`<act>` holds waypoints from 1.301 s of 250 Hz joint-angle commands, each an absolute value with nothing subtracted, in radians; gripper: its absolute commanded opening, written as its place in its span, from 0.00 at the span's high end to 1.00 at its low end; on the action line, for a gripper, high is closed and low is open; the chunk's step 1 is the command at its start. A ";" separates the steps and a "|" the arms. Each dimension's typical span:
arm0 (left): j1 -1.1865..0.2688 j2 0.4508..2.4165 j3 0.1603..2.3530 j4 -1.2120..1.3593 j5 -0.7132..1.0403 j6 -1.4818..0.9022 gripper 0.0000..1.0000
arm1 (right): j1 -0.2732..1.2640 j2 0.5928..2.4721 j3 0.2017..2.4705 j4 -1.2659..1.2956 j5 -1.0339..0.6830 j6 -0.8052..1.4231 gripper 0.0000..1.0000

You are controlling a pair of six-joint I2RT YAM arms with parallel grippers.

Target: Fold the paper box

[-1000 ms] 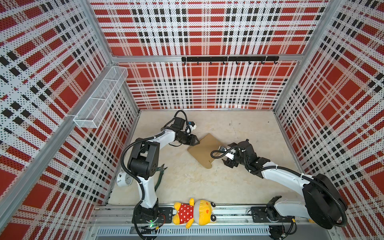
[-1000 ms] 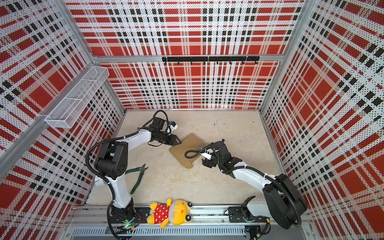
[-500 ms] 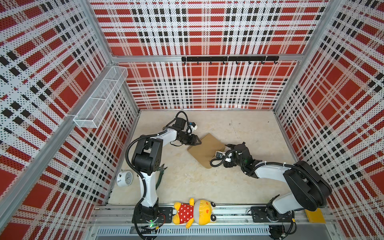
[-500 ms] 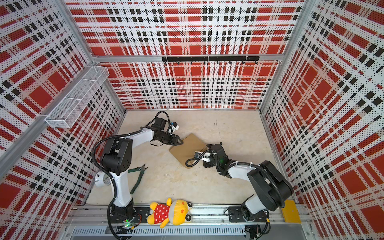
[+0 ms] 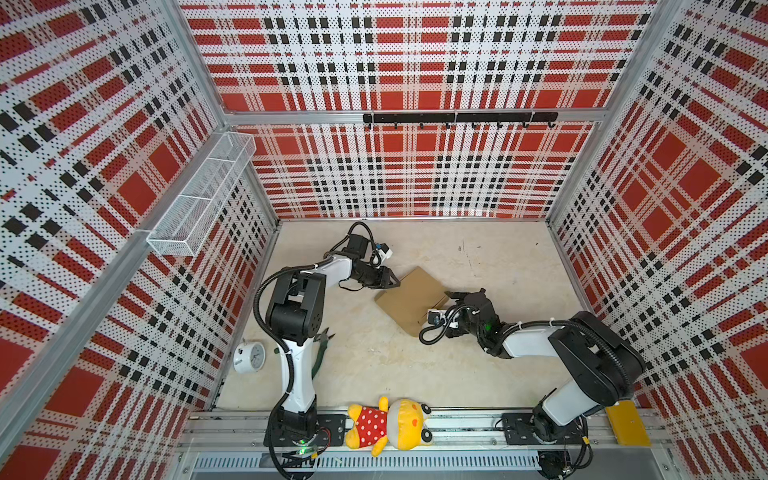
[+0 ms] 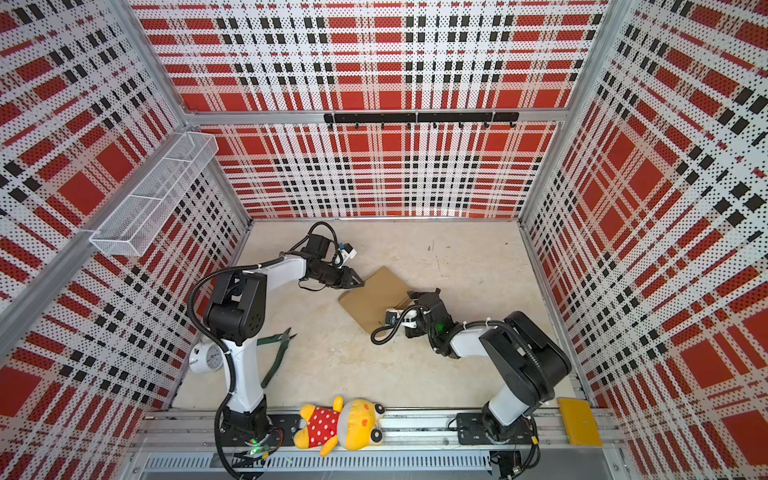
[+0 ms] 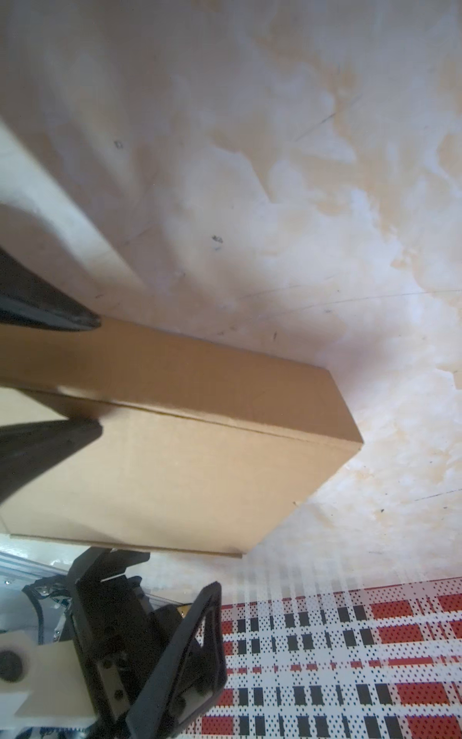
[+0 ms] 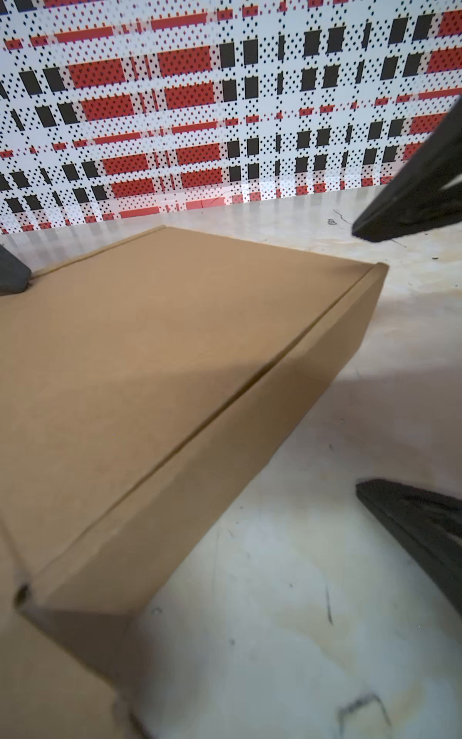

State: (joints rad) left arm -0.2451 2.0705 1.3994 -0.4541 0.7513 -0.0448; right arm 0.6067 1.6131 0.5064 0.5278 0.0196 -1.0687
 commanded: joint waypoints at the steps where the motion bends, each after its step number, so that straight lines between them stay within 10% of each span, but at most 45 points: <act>1: -0.235 2.085 1.411 -0.459 0.766 -0.042 0.64 | 0.612 1.637 0.489 0.581 0.025 -1.104 0.04; 325: -0.205 2.186 1.481 -0.525 0.805 -0.001 0.85 | 0.636 1.702 0.603 0.462 0.031 -1.354 0.04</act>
